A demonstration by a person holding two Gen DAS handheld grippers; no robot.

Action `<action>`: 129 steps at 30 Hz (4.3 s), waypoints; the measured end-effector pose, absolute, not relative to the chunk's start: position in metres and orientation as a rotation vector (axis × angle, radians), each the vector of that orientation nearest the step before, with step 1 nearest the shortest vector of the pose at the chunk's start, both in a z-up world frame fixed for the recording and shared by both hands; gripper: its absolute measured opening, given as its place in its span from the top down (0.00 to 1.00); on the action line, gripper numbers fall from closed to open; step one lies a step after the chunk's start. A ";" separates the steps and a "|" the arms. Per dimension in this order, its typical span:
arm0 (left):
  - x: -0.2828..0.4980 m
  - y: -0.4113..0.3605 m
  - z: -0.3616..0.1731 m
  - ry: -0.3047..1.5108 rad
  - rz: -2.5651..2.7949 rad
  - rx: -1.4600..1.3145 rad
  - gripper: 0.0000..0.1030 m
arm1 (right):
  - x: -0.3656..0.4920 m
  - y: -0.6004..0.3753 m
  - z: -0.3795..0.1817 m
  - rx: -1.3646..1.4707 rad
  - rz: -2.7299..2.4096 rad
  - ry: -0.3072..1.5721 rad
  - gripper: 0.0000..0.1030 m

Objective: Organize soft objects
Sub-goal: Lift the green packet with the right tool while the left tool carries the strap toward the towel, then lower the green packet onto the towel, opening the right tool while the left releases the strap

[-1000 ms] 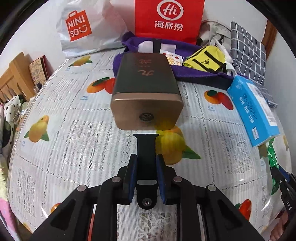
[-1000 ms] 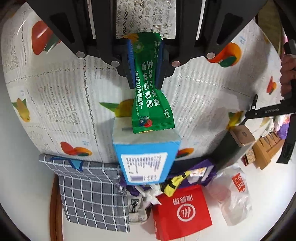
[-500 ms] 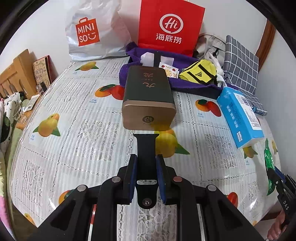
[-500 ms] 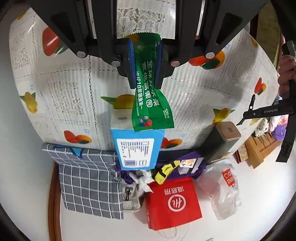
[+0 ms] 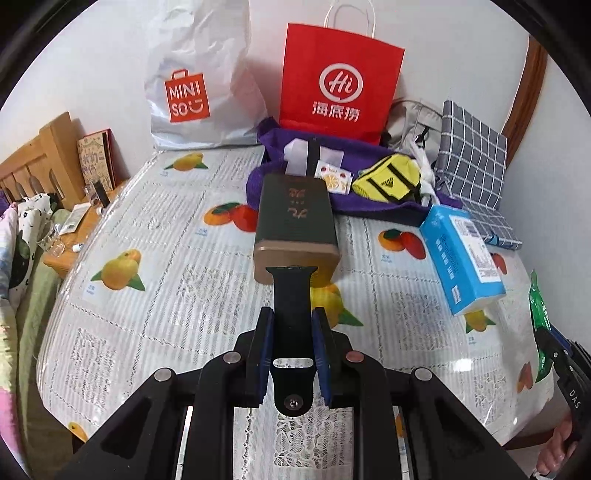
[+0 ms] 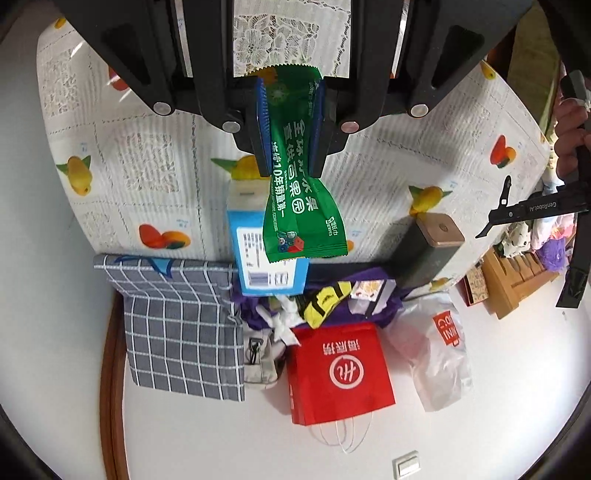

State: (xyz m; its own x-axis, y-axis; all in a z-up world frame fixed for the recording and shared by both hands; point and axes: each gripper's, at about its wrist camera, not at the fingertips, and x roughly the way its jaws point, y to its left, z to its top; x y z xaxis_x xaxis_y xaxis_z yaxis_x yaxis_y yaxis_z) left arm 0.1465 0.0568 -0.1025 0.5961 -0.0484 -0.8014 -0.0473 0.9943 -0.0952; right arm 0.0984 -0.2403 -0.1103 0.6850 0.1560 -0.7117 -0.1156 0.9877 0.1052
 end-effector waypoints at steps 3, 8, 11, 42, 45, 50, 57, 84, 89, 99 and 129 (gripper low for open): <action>0.146 0.057 -0.095 0.920 0.001 -0.112 0.81 | 0.100 -0.240 -0.101 0.048 0.150 0.790 0.81; 0.150 0.059 -0.087 0.914 0.001 -0.129 0.81 | 0.106 -0.238 -0.087 0.039 0.149 0.769 0.81; 0.154 0.061 -0.082 0.908 0.002 -0.138 0.81 | 0.109 -0.235 -0.079 0.034 0.150 0.757 0.81; 0.219 0.065 -0.035 0.840 0.006 -0.142 0.81 | 0.175 -0.219 -0.025 0.003 0.141 0.685 0.81; 0.226 0.063 -0.030 0.830 0.008 -0.123 0.81 | 0.183 -0.218 -0.021 0.010 0.141 0.676 0.81; 0.235 0.062 -0.021 0.813 0.010 -0.115 0.81 | 0.196 -0.219 -0.017 0.018 0.142 0.669 0.81; 0.251 0.063 -0.016 0.801 0.001 -0.122 0.81 | 0.214 -0.217 -0.016 0.011 0.147 0.676 0.81; 0.305 0.052 -0.014 0.800 -0.014 -0.100 0.81 | 0.272 -0.207 -0.017 -0.018 0.166 0.665 0.81; 0.317 0.053 -0.019 0.809 -0.009 -0.103 0.81 | 0.285 -0.206 -0.022 -0.011 0.173 0.671 0.81; 0.341 0.055 -0.033 0.834 -0.002 -0.102 0.81 | 0.313 -0.200 -0.038 -0.011 0.194 0.695 0.81; 0.422 0.055 -0.093 0.943 -0.047 -0.137 0.81 | 0.403 -0.179 -0.104 -0.007 0.255 0.810 0.81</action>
State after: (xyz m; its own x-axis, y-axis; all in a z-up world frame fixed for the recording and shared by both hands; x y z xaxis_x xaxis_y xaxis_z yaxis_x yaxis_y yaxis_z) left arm 0.4225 0.0545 -0.0932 0.5873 -0.1000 -0.8032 -0.0197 0.9903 -0.1377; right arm 0.4033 -0.1791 -0.1043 0.6607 0.2227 -0.7169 -0.2279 0.9694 0.0911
